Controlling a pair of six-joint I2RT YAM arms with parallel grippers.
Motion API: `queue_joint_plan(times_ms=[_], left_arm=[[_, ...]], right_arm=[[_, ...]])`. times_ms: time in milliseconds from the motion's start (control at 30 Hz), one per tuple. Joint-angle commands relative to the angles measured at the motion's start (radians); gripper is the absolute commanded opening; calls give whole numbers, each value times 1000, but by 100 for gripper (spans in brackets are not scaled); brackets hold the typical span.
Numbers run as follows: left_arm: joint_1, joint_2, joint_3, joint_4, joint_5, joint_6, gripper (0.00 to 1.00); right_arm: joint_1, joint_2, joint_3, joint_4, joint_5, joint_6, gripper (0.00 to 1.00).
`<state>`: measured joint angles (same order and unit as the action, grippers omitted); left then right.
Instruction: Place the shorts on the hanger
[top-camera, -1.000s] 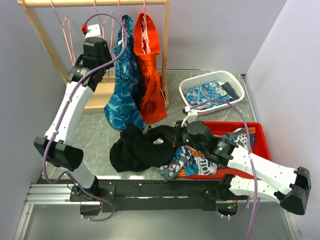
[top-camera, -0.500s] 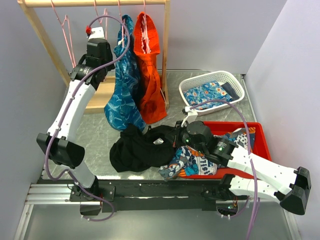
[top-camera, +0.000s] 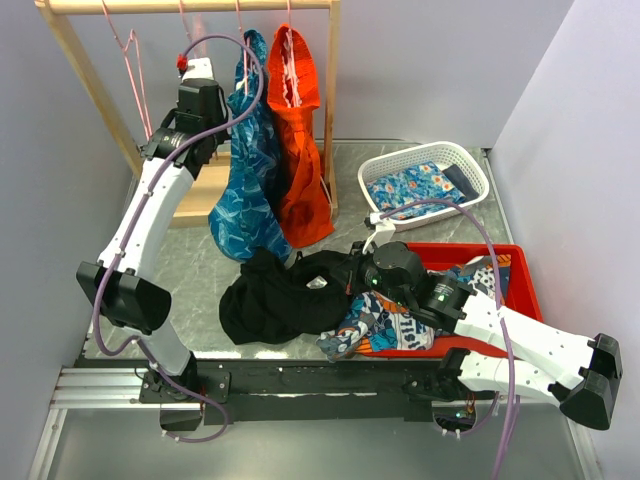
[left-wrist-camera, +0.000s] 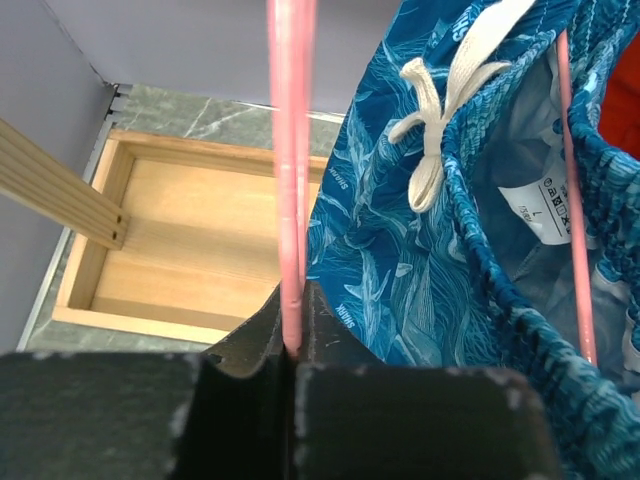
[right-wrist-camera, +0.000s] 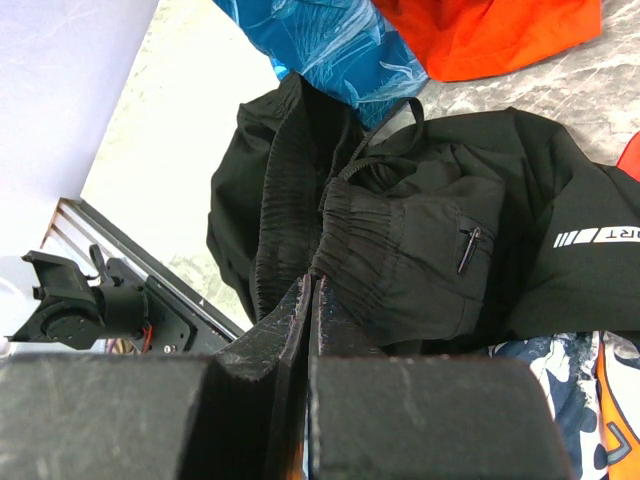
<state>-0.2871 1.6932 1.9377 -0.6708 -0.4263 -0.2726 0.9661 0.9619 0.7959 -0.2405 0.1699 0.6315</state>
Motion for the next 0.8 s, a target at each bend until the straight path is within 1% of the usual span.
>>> queue_joint_plan(times_ms=[0,267,600,767], left_arm=[[3,-24,21,19,-20,7,1],[3,-84,-13,59,-48,39,1],[3,-153,-51,119,-9,58,1],[3,-159,-49,85,14,47,1]], right_arm=[[0,-12,2,12,2,0,0],[-1,-6,2,21,0,-4,0],[0,-3,2,26,8,-13,0],[-1,-11,-3,24,13,-16,0]])
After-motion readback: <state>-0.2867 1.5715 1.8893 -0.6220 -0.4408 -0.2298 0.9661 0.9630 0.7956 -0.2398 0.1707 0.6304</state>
